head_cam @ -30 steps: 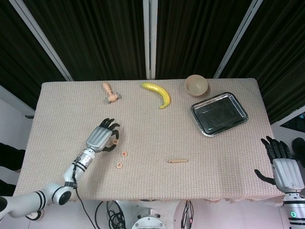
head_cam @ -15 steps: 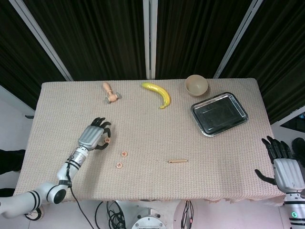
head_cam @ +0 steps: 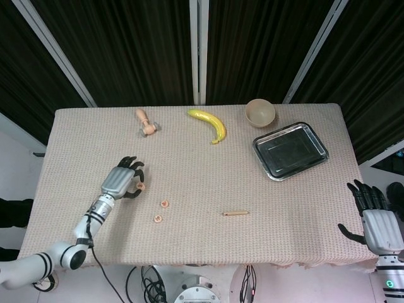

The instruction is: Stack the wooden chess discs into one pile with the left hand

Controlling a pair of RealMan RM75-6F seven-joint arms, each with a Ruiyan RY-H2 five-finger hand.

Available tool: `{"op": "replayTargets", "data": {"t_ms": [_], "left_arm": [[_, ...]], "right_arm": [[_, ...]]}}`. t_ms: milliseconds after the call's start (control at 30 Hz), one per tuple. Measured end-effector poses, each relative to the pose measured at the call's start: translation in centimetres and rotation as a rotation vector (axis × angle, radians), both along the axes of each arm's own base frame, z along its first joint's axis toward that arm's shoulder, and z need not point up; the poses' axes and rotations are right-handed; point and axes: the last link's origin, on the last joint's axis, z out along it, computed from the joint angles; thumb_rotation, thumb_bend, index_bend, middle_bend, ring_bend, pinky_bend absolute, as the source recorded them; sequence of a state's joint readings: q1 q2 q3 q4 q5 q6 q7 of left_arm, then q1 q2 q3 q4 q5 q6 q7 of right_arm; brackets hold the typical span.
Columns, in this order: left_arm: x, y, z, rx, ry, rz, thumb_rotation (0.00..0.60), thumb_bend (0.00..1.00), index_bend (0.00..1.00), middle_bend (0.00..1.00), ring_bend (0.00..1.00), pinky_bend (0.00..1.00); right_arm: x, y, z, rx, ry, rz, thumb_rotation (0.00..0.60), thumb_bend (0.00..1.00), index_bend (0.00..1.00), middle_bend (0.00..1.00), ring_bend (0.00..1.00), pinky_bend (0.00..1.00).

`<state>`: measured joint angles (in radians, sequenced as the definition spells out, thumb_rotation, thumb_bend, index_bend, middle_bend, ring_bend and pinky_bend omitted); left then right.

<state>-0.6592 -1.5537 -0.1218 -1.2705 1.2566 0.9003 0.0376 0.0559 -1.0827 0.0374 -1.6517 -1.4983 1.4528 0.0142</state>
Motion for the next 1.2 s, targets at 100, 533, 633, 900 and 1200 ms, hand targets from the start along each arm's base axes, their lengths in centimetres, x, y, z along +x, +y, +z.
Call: {"op": "replayTargets", "data": {"t_ms": [100, 533, 633, 900, 1200], "left_arm": [[-0.2, -0.1, 0.0, -0.004, 0.005, 0.002, 0.600, 0.32, 0.50, 0.17, 0.00, 0.00], [-0.2, -0.2, 0.0, -0.004, -0.002, -0.003, 0.600, 0.33, 0.33, 0.16, 0.00, 0.00], [-0.1, -0.2, -0.1, -0.006, -0.003, -0.005, 0.600, 0.33, 0.33, 0.16, 0.00, 0.00], [1.0, -1.0, -0.1, -0.022, -0.032, -0.033, 0.600, 0.31, 0.35, 0.16, 0.00, 0.00], [4.1, -3.3, -1.7, -0.081, -0.043, -0.156, 0.600, 0.28, 0.36, 0.15, 0.00, 0.00]], "right_arm": [[0.0, 0.0, 0.0, -0.002, 0.000, -0.001, 0.600, 0.14, 0.00, 0.00, 0.00, 0.00], [0.0, 0.0, 0.0, -0.002, 0.000, -0.001, 0.600, 0.14, 0.00, 0.00, 0.00, 0.00], [0.0, 0.0, 0.0, -0.002, 0.000, -0.002, 0.600, 0.14, 0.00, 0.00, 0.00, 0.00], [0.0, 0.0, 0.0, -0.003, 0.000, 0.000, 0.600, 0.14, 0.00, 0.00, 0.00, 0.00], [0.0, 0.0, -0.1, 0.002, 0.000, 0.002, 0.600, 0.14, 0.00, 0.00, 0.00, 0.00]]}}
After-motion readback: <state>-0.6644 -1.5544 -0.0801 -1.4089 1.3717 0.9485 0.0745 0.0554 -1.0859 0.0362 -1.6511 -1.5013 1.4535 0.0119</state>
